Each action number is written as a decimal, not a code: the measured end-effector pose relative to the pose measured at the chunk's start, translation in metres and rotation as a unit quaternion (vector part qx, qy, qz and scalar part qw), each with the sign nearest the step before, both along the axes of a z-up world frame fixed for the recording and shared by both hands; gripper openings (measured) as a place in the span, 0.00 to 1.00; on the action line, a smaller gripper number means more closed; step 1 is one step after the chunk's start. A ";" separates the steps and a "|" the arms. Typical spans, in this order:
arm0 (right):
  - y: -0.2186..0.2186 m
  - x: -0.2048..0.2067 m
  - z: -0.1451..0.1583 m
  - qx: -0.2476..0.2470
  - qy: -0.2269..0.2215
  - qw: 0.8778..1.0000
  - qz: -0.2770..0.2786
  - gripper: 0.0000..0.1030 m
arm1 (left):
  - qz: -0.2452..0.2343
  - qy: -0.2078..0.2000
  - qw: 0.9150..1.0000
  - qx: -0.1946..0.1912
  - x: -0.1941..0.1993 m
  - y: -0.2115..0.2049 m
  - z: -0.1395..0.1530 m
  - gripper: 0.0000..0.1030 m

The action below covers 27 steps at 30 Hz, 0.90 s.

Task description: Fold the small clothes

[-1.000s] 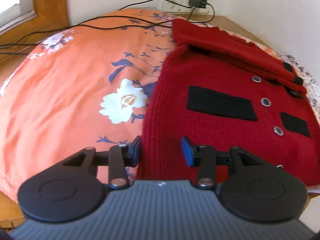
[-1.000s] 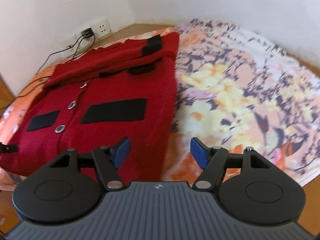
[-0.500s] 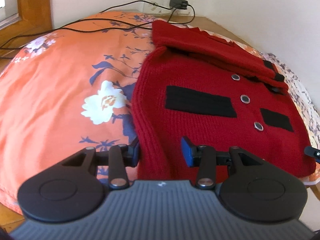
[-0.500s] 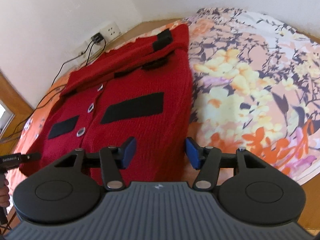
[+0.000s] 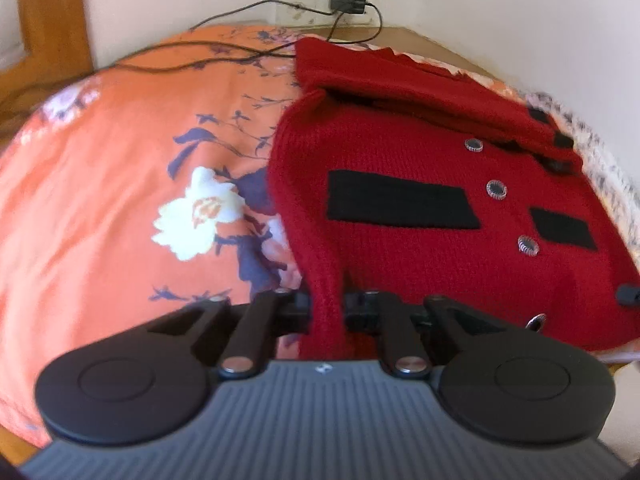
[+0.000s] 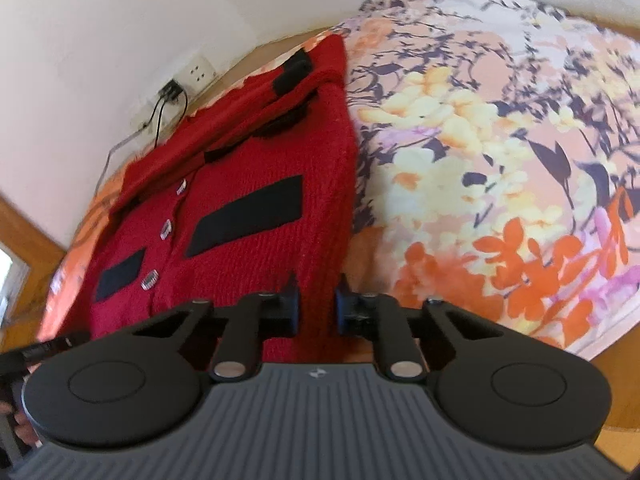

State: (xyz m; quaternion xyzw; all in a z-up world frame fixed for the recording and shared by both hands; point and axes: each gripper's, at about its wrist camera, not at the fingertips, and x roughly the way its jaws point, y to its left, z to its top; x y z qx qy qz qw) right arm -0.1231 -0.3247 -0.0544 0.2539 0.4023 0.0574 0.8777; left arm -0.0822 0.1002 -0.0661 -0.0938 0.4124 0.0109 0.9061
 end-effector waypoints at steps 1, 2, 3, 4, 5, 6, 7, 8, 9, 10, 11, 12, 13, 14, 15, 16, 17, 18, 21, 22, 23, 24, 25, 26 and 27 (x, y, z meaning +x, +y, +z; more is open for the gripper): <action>-0.003 -0.001 0.001 0.012 -0.001 1.000 -0.003 0.15 | 0.004 -0.002 1.000 -0.001 0.000 0.001 0.002 0.11; -0.005 -0.001 0.002 0.025 -0.004 1.000 -0.005 0.15 | 0.008 -0.009 1.000 -0.001 -0.001 0.001 0.004 0.10; -0.007 -0.002 0.004 0.038 -0.009 0.999 -0.007 0.15 | 0.006 -0.020 1.000 -0.005 -0.001 0.001 0.008 0.10; -0.009 -0.002 0.007 0.049 -0.013 0.999 -0.009 0.15 | 0.001 -0.030 1.000 -0.011 -0.002 0.001 0.012 0.10; -0.011 -0.001 0.009 0.058 -0.017 0.998 -0.011 0.14 | -0.002 -0.039 0.999 -0.015 -0.001 0.001 0.017 0.10; -0.014 0.000 0.012 0.067 -0.021 0.997 -0.014 0.14 | -0.005 -0.046 0.999 -0.017 0.001 0.000 0.021 0.10; -0.015 0.001 0.014 0.073 -0.025 0.997 -0.017 0.13 | -0.008 -0.055 0.998 -0.018 0.003 0.000 0.026 0.10; -0.018 0.003 0.017 0.079 -0.028 0.996 -0.021 0.13 | -0.009 -0.062 0.998 -0.019 0.006 -0.002 0.031 0.10; -0.020 0.005 0.021 0.083 -0.033 0.996 -0.026 0.12 | -0.011 -0.070 0.997 -0.021 0.009 -0.002 0.037 0.10; -0.022 0.007 0.024 0.088 -0.039 0.995 -0.030 0.12 | -0.013 -0.077 0.997 -0.021 0.011 -0.004 0.042 0.10; -0.024 0.009 0.028 0.090 -0.045 0.994 -0.033 0.11 | -0.016 -0.086 0.996 -0.022 0.013 -0.005 0.047 0.10; -0.026 0.012 0.032 0.091 -0.053 0.994 -0.036 0.11 | -0.020 -0.095 0.995 -0.024 0.015 -0.006 0.052 0.10; -0.027 0.014 0.035 0.092 -0.061 0.993 -0.039 0.11 | -0.022 -0.102 0.994 -0.026 0.018 -0.007 0.056 0.10; -0.028 0.016 0.039 0.091 -0.068 0.993 -0.041 0.11 | -0.025 -0.110 0.993 -0.029 0.021 -0.008 0.061 0.10; -0.029 0.020 0.042 0.090 -0.076 0.992 -0.043 0.11 | -0.026 -0.116 0.992 -0.033 0.025 -0.008 0.065 0.10; -0.029 0.023 0.045 0.087 -0.081 0.992 -0.046 0.11 | -0.026 -0.120 0.992 -0.038 0.029 -0.008 0.070 0.10; -0.029 0.026 0.048 0.086 -0.086 0.991 -0.051 0.11 | -0.028 -0.124 0.991 -0.043 0.032 -0.007 0.073 0.10; -0.029 0.028 0.050 0.087 -0.091 0.991 -0.054 0.10 | -0.029 -0.128 0.990 -0.049 0.036 -0.007 0.077 0.10; -0.030 0.037 0.056 0.097 -0.104 0.987 -0.068 0.10 | -0.034 -0.140 0.988 -0.059 0.046 -0.004 0.086 0.10; -0.030 0.039 0.058 0.099 -0.109 0.986 -0.072 0.10 | -0.034 -0.143 0.987 -0.060 0.049 -0.003 0.089 0.10; -0.030 0.043 0.061 0.102 -0.114 0.985 -0.075 0.10 | -0.036 -0.147 0.987 -0.060 0.053 -0.002 0.092 0.10; -0.030 0.047 0.064 0.101 -0.118 0.985 -0.077 0.10 | -0.037 -0.151 0.986 -0.060 0.056 -0.001 0.094 0.10; -0.029 0.052 0.067 0.099 -0.122 0.985 -0.078 0.10 | -0.038 -0.155 0.985 -0.062 0.060 0.001 0.097 0.10; -0.028 0.055 0.070 0.097 -0.126 0.984 -0.077 0.10 | -0.038 -0.158 0.985 -0.065 0.064 0.002 0.099 0.10; -0.027 0.059 0.073 0.096 -0.131 0.984 -0.078 0.10 | -0.039 -0.159 0.984 -0.069 0.067 0.005 0.102 0.10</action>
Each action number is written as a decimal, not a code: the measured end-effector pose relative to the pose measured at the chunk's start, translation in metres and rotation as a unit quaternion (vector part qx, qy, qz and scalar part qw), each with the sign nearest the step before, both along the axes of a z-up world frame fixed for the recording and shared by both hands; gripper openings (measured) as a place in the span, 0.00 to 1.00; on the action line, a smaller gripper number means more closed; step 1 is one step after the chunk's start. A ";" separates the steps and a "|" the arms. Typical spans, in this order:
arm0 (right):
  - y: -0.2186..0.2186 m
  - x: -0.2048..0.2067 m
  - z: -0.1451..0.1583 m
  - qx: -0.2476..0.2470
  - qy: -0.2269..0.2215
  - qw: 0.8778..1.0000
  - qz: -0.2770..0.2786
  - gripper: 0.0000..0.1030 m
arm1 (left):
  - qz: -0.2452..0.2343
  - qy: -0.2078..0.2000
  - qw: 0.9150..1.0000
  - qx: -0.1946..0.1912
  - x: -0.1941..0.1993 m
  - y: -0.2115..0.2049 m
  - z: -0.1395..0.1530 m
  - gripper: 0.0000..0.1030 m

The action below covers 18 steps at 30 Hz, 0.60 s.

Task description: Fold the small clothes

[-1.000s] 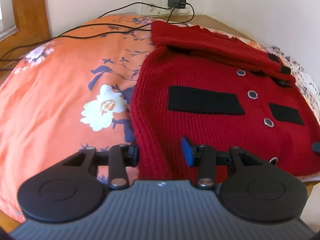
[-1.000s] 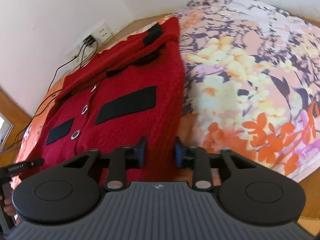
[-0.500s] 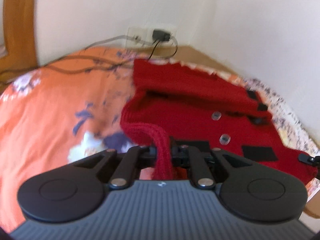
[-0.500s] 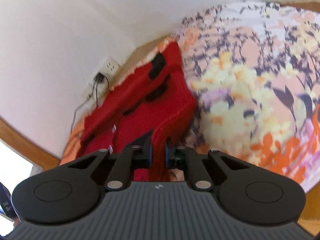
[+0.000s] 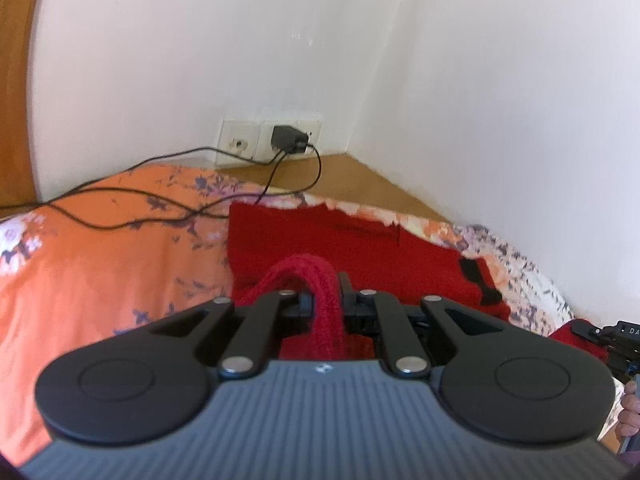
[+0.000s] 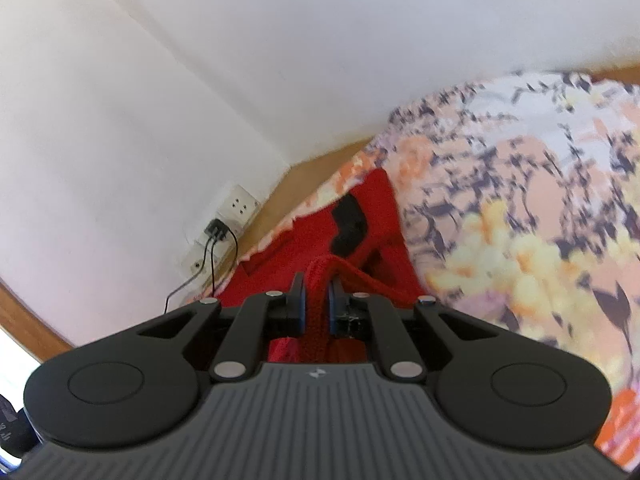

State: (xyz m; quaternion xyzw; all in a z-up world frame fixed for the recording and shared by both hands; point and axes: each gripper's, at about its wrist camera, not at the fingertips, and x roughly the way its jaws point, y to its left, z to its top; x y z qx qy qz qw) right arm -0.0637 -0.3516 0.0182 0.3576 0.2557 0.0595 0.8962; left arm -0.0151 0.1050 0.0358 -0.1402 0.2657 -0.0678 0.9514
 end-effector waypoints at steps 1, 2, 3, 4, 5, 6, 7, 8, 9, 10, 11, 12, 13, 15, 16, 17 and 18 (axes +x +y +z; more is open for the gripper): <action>0.001 0.004 0.003 -0.002 -0.005 1.000 -0.002 0.10 | -0.001 0.000 1.000 -0.005 0.004 0.002 0.002 0.10; 0.003 0.007 0.006 -0.004 -0.010 1.000 -0.005 0.10 | 0.000 0.002 1.000 -0.012 0.009 0.004 0.004 0.10; 0.004 0.010 0.009 -0.005 -0.016 1.000 -0.007 0.10 | -0.001 0.002 1.000 -0.020 0.013 0.006 0.006 0.10; 0.006 0.014 0.012 -0.005 -0.020 1.000 -0.010 0.10 | -0.003 0.002 1.000 -0.027 0.016 0.008 0.007 0.10; 0.008 0.017 0.014 -0.006 -0.025 1.000 -0.013 0.10 | -0.003 -0.001 0.999 -0.033 0.021 0.010 0.009 0.10; 0.010 0.020 0.016 -0.008 -0.030 0.999 -0.016 0.10 | -0.005 -0.004 0.999 -0.035 0.025 0.011 0.009 0.10; 0.012 0.025 0.018 -0.011 -0.032 0.999 -0.020 0.10 | -0.007 -0.007 0.999 -0.034 0.029 0.011 0.011 0.10; 0.014 0.029 0.020 -0.013 -0.034 0.999 -0.023 0.10 | -0.009 -0.010 0.999 -0.032 0.033 0.011 0.012 0.10; 0.016 0.034 0.022 -0.013 -0.038 0.999 -0.027 0.10 | -0.012 -0.013 0.999 -0.030 0.039 0.011 0.013 0.10; 0.017 0.038 0.024 -0.014 -0.042 0.999 -0.031 0.10 | -0.011 -0.015 0.999 -0.029 0.044 0.013 0.014 0.10; 0.018 0.043 0.027 -0.013 -0.046 0.998 -0.035 0.10 | -0.009 -0.017 0.999 -0.028 0.048 0.014 0.014 0.10; 0.019 0.048 0.029 -0.011 -0.049 0.998 -0.038 0.10 | -0.005 -0.018 0.999 -0.029 0.054 0.016 0.015 0.10; 0.019 0.052 0.032 -0.011 -0.051 0.998 -0.041 0.10 | -0.002 -0.019 0.999 -0.030 0.059 0.017 0.016 0.10; 0.019 0.064 0.038 -0.017 -0.058 0.997 -0.041 0.10 | 0.010 -0.023 0.999 -0.032 0.070 0.021 0.016 0.10; 0.019 0.071 0.041 -0.021 -0.060 0.997 -0.040 0.10 | 0.017 -0.024 0.999 -0.032 0.074 0.023 0.016 0.10; 0.018 0.079 0.043 -0.024 -0.061 0.997 -0.040 0.10 | 0.028 -0.023 0.999 -0.032 0.080 0.025 0.015 0.10; 0.018 0.088 0.045 -0.026 -0.059 0.997 -0.041 0.10 | 0.035 -0.020 0.999 -0.033 0.086 0.028 0.015 0.10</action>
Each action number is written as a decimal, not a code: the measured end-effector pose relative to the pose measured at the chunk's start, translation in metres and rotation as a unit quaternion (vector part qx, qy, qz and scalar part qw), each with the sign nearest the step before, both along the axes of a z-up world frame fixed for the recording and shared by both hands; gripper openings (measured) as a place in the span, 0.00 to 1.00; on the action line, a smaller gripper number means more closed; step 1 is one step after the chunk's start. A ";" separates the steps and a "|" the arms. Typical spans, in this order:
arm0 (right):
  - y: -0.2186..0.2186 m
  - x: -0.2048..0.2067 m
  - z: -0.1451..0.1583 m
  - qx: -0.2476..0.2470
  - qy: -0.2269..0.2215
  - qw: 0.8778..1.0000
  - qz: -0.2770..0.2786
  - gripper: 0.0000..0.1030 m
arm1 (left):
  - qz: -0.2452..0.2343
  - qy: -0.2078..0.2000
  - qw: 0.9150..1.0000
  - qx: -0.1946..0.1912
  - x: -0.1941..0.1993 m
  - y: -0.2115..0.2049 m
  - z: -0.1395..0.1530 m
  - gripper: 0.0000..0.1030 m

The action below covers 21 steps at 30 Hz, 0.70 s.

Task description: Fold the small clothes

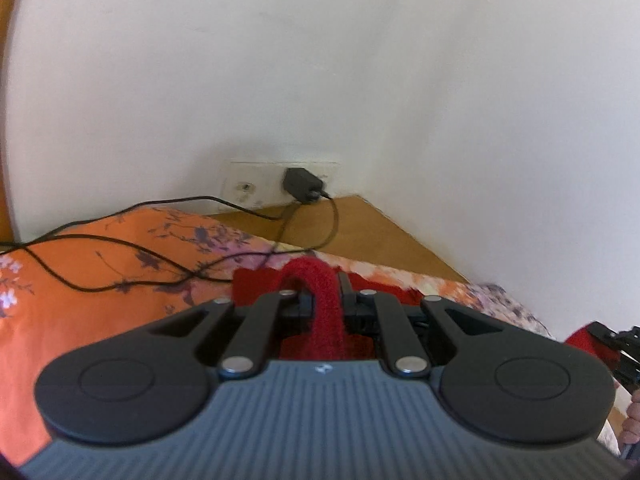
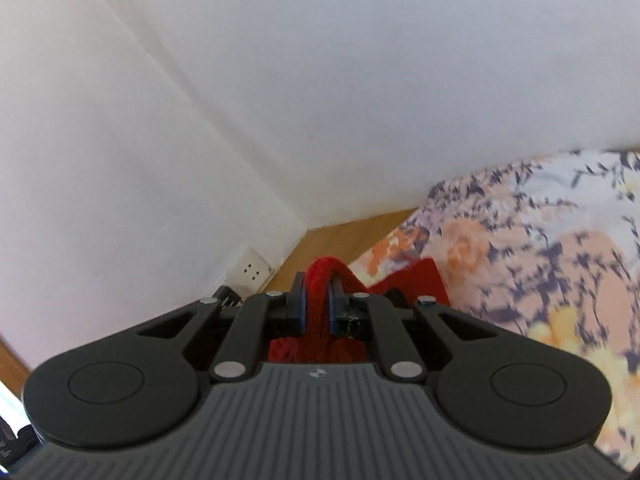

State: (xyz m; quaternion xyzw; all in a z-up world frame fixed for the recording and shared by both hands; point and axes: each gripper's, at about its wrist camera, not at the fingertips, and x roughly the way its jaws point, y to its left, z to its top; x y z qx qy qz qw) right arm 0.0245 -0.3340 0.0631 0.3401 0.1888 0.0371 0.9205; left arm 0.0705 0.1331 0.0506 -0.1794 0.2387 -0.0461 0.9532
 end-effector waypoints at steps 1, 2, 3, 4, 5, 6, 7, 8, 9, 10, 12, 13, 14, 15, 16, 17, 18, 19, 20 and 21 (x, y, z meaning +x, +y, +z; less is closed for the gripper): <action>0.000 0.008 0.001 -0.003 0.001 1.000 0.001 0.10 | 0.008 0.003 1.000 0.000 0.006 0.002 -0.001 0.10; 0.001 0.017 0.002 -0.008 0.002 1.000 0.001 0.10 | 0.015 0.005 1.000 0.001 0.012 0.004 -0.002 0.10; 0.001 0.026 0.003 -0.013 0.004 1.000 0.000 0.10 | 0.022 0.007 1.000 0.003 0.017 0.005 -0.003 0.10; 0.001 0.034 0.003 -0.014 0.005 1.000 0.000 0.10 | 0.029 0.011 0.999 0.005 0.024 0.006 -0.005 0.10; 0.000 0.044 0.002 -0.014 0.007 1.000 -0.001 0.10 | 0.035 0.016 0.999 0.005 0.030 0.006 -0.006 0.10; 0.000 0.052 0.001 -0.012 0.011 1.000 -0.001 0.10 | 0.039 0.022 0.999 0.003 0.037 0.007 -0.008 0.10; -0.001 0.061 -0.001 -0.010 0.016 1.000 0.000 0.10 | 0.042 0.027 0.999 0.000 0.044 0.007 -0.010 0.10; 0.000 0.072 -0.004 -0.009 0.022 1.000 0.003 0.10 | 0.043 0.033 0.999 -0.002 0.051 0.006 -0.013 0.10; 0.001 0.079 -0.007 -0.011 0.027 1.000 0.006 0.10 | 0.046 0.038 0.998 0.001 0.059 0.003 -0.016 0.10; 0.004 0.088 -0.010 -0.020 0.031 0.999 0.007 0.10 | 0.049 0.041 0.998 0.009 0.066 0.000 -0.019 0.10; 0.009 0.105 -0.017 -0.040 0.039 0.998 0.009 0.10 | 0.055 0.047 0.997 0.025 0.079 -0.005 -0.025 0.10; 0.011 0.112 -0.021 -0.045 0.044 0.998 0.010 0.10 | 0.057 0.050 0.997 0.031 0.084 -0.007 -0.028 0.10; 0.012 0.119 -0.025 -0.049 0.048 0.998 0.010 0.10 | 0.062 0.054 0.996 0.038 0.091 -0.008 -0.032 0.10; 0.013 0.127 -0.030 -0.052 0.053 0.997 0.010 0.10 | 0.066 0.059 0.995 0.043 0.097 -0.009 -0.036 0.10; 0.013 0.134 -0.034 -0.056 0.058 0.997 0.008 0.10 | 0.069 0.064 0.994 0.048 0.101 -0.009 -0.041 0.10; 0.012 0.139 -0.039 -0.057 0.064 0.996 0.006 0.10 | 0.072 0.071 0.994 0.052 0.107 -0.009 -0.046 0.10; 0.011 0.145 -0.045 -0.056 0.070 0.996 0.004 0.10 | 0.075 0.077 0.993 0.053 0.112 -0.009 -0.050 0.10; 0.009 0.150 -0.051 -0.055 0.077 0.996 0.003 0.10 | 0.077 0.084 0.992 0.055 0.116 -0.008 -0.055 0.10; 0.007 0.154 -0.057 -0.054 0.084 0.995 0.002 0.10 | 0.078 0.090 0.991 0.056 0.120 -0.007 -0.059 0.10; 0.004 0.159 -0.063 -0.052 0.091 0.994 -0.001 0.10 | 0.079 0.096 0.991 0.057 0.124 -0.005 -0.063 0.10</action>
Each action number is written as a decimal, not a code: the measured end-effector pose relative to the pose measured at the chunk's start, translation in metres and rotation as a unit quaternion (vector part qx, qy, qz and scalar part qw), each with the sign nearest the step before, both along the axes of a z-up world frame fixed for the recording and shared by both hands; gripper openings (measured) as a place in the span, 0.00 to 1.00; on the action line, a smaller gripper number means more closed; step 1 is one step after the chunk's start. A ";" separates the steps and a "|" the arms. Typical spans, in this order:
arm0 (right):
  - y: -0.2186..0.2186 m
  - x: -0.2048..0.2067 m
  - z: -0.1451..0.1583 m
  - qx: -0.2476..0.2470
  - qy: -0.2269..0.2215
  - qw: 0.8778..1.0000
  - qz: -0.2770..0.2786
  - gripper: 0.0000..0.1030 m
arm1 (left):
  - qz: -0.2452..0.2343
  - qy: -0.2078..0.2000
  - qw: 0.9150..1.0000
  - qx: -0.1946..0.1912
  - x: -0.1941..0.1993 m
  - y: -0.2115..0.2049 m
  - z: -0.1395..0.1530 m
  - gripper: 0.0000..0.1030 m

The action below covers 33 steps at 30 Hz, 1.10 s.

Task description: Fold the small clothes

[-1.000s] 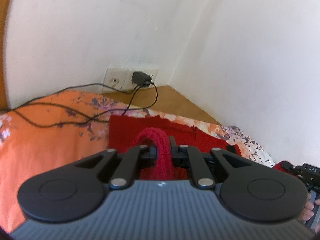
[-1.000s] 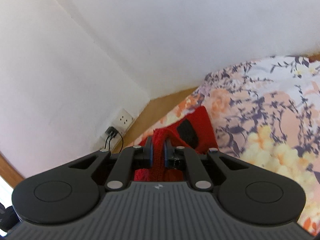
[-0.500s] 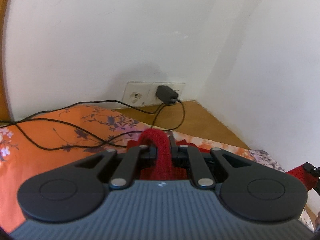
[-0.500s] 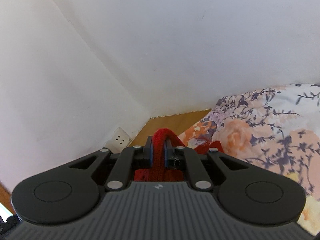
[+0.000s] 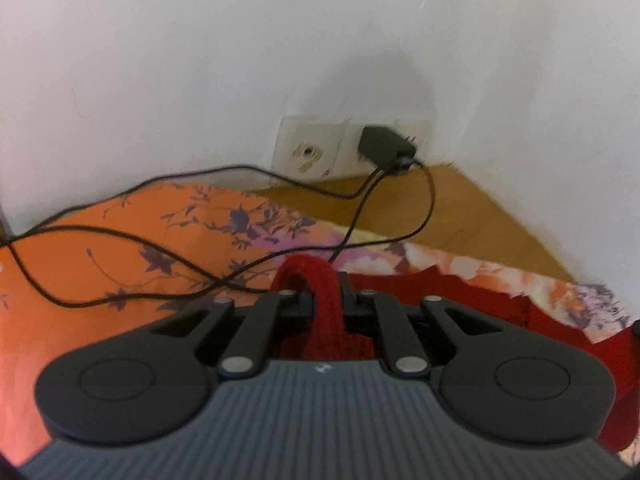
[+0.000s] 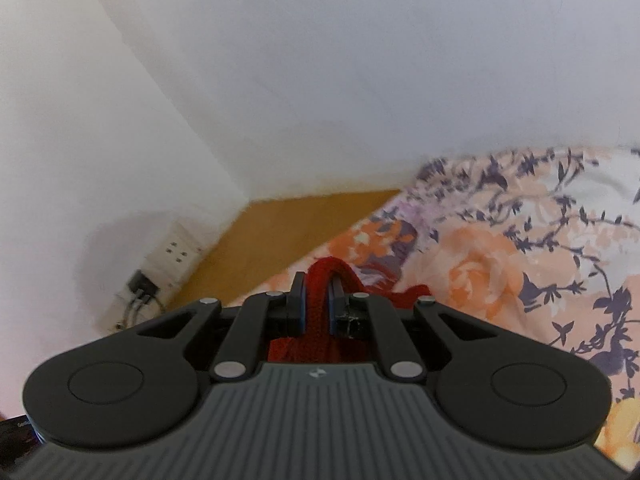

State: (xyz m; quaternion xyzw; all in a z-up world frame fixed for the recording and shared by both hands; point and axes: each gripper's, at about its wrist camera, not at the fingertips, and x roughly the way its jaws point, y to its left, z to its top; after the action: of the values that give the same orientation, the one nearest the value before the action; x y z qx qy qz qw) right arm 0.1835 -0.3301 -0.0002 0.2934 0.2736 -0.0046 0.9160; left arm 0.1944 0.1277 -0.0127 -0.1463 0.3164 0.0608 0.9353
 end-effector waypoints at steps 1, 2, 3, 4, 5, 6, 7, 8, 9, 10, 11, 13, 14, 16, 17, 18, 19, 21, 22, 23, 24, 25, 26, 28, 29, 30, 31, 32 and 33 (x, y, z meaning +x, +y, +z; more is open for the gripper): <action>-0.002 0.004 -0.007 0.002 0.007 1.000 -0.003 0.10 | 0.000 0.005 1.000 0.001 0.003 0.001 -0.004 0.10; -0.005 0.008 -0.013 0.005 0.014 1.000 -0.004 0.10 | 0.000 0.011 1.000 0.003 0.006 0.002 -0.008 0.10; -0.006 0.011 -0.020 0.007 0.022 1.000 -0.006 0.10 | -0.001 0.018 1.000 0.005 0.009 0.002 -0.013 0.10; -0.007 0.013 -0.026 0.009 0.028 1.000 -0.008 0.10 | -0.001 0.024 1.000 0.007 0.012 0.003 -0.017 0.10; -0.008 0.016 -0.032 0.011 0.034 0.999 -0.009 0.10 | 0.000 0.029 1.000 0.008 0.014 0.003 -0.021 0.10; -0.009 0.016 -0.038 0.014 0.039 0.999 -0.010 0.10 | 0.000 0.033 0.999 0.009 0.015 0.003 -0.024 0.11; -0.009 0.018 -0.044 0.019 0.044 0.999 -0.011 0.10 | 0.001 0.036 0.999 0.009 0.016 0.003 -0.027 0.12; -0.011 0.018 -0.048 0.024 0.046 0.999 -0.013 0.10 | 0.001 0.035 0.999 0.010 0.017 0.003 -0.028 0.12; -0.012 0.019 -0.052 0.030 0.047 0.998 -0.014 0.11 | 0.000 0.034 0.999 0.012 0.017 0.002 -0.029 0.12; -0.013 0.020 -0.054 0.034 0.049 0.998 -0.013 0.11 | -0.001 0.034 0.999 0.015 0.018 0.001 -0.029 0.12; -0.013 0.021 -0.055 0.037 0.049 0.998 -0.012 0.12 | -0.004 0.033 0.999 0.019 0.018 0.001 -0.029 0.12; -0.014 0.022 -0.055 0.038 0.051 0.998 -0.009 0.12 | -0.013 0.032 0.999 0.023 0.016 -0.001 -0.026 0.14; -0.014 0.022 -0.053 0.038 0.052 0.998 -0.005 0.16 | -0.017 0.031 0.999 0.022 0.015 -0.001 -0.025 0.15; -0.015 0.020 -0.049 0.044 0.053 0.998 0.002 0.21 | -0.021 0.031 0.999 0.017 0.012 0.000 -0.022 0.28; -0.016 0.019 -0.046 0.047 0.054 0.997 0.007 0.25 | -0.019 0.030 0.999 0.016 0.011 0.000 -0.020 0.35; -0.017 0.015 -0.042 0.048 0.055 0.997 0.010 0.28 | -0.015 0.029 0.999 0.017 0.008 0.000 -0.018 0.49; -0.017 0.012 -0.038 0.050 0.056 0.997 0.017 0.35 | -0.012 0.025 0.999 0.017 0.005 0.000 -0.015 0.55; -0.015 0.006 -0.031 0.052 0.054 0.997 0.030 0.44 | -0.019 0.016 1.000 0.013 -0.003 0.000 -0.010 0.55; -0.015 0.002 -0.029 0.052 0.054 0.997 0.035 0.47 | -0.026 0.015 1.000 0.009 -0.007 0.000 -0.007 0.55; -0.014 -0.002 -0.026 0.052 0.055 0.996 0.041 0.49 | -0.031 0.015 0.999 0.004 -0.010 0.000 -0.005 0.55; -0.012 -0.006 -0.024 0.053 0.055 0.996 0.047 0.50 | -0.036 0.013 0.999 0.001 -0.014 0.000 -0.002 0.55; -0.012 -0.009 -0.023 0.056 0.056 0.995 0.053 0.50 | -0.042 0.011 0.999 -0.003 -0.017 0.000 0.000 0.55; -0.011 -0.013 -0.023 0.064 0.057 0.995 0.058 0.50 | -0.048 0.008 0.999 -0.006 -0.019 -0.001 0.001 0.55; -0.011 -0.016 -0.024 0.089 0.059 0.992 0.069 0.50 | -0.057 0.007 0.998 -0.020 -0.020 -0.002 0.002 0.55; -0.012 -0.017 -0.027 0.108 0.061 0.990 0.073 0.50 | -0.058 0.009 0.998 -0.032 -0.019 -0.002 0.001 0.55; -0.013 -0.017 -0.029 0.127 0.063 0.987 0.075 0.50 | -0.058 0.013 0.997 -0.047 -0.016 -0.001 -0.001 0.55; -0.013 -0.016 -0.031 0.137 0.063 0.986 0.077 0.50 | -0.056 0.018 0.996 -0.061 -0.013 0.000 -0.004 0.54; -0.012 -0.014 -0.033 0.137 0.063 0.985 0.078 0.49 | -0.053 0.021 0.996 -0.071 -0.010 0.000 -0.007 0.54; -0.010 -0.011 -0.034 0.132 0.066 0.986 0.080 0.47 | -0.053 0.025 0.995 -0.076 -0.007 0.000 -0.009 0.52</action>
State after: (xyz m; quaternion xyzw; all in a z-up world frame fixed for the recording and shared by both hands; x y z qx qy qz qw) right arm 0.1723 -0.3402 -0.0341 0.3882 0.3540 0.0857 0.8466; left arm 0.1872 0.1275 -0.0219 -0.1988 0.3507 -0.0091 0.9151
